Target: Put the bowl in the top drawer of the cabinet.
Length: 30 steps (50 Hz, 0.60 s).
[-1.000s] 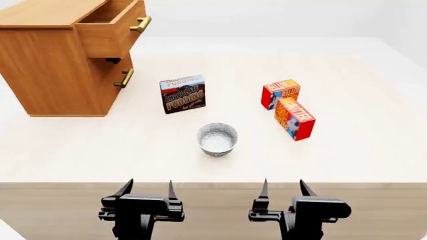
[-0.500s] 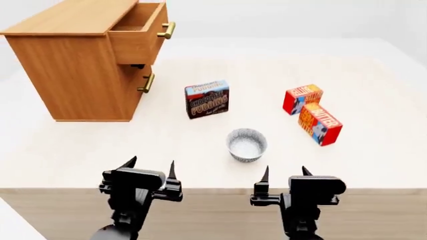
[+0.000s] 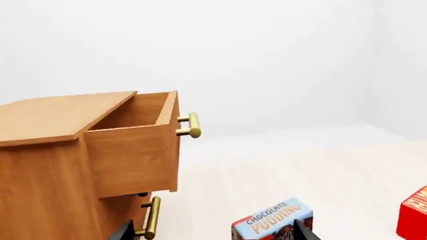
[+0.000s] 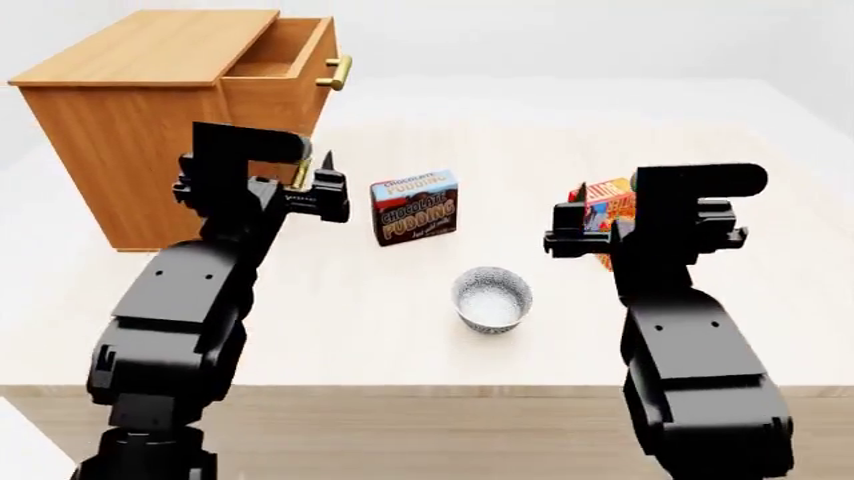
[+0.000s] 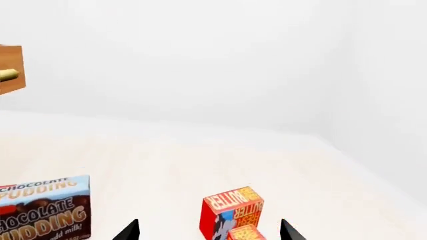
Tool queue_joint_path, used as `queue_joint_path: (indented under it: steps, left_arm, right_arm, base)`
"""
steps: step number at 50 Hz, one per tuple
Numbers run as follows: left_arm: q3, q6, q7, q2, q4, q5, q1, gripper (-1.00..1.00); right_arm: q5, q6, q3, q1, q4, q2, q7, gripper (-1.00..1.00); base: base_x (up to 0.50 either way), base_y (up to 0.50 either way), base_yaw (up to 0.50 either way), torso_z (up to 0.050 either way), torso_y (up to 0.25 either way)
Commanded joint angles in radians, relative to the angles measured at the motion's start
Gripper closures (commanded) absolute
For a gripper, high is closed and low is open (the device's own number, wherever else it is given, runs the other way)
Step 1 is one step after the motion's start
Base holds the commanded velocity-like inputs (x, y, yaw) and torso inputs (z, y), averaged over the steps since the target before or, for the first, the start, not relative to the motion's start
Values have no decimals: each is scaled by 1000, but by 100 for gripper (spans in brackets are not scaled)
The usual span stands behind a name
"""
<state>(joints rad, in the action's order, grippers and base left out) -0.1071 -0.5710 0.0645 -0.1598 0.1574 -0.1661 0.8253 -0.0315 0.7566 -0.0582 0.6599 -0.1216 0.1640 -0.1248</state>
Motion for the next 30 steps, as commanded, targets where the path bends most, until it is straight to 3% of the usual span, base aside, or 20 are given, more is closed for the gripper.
queue_joint_path:
  steps: [1, 11, 30]
  left_arm:
    - [-20, -93, -9, 22, 213, 9, 327, -100]
    - [-8, -70, -26, 54, 461, 9, 557, -100]
    - [-7, 10, -26, 60, 807, 9, 729, -100]
  right_arm:
    - [-12, 166, 7, 269, 76, 17, 10, -100]
    - [7, 161, -35, 367, 135, 18, 1, -100]
    - [14, 81, -54, 354, 224, 35, -8, -100]
  base:
    - [0, 0, 0, 50, 0]
    - [41, 0, 0, 39, 4]
    - [494, 0, 0, 0, 0]
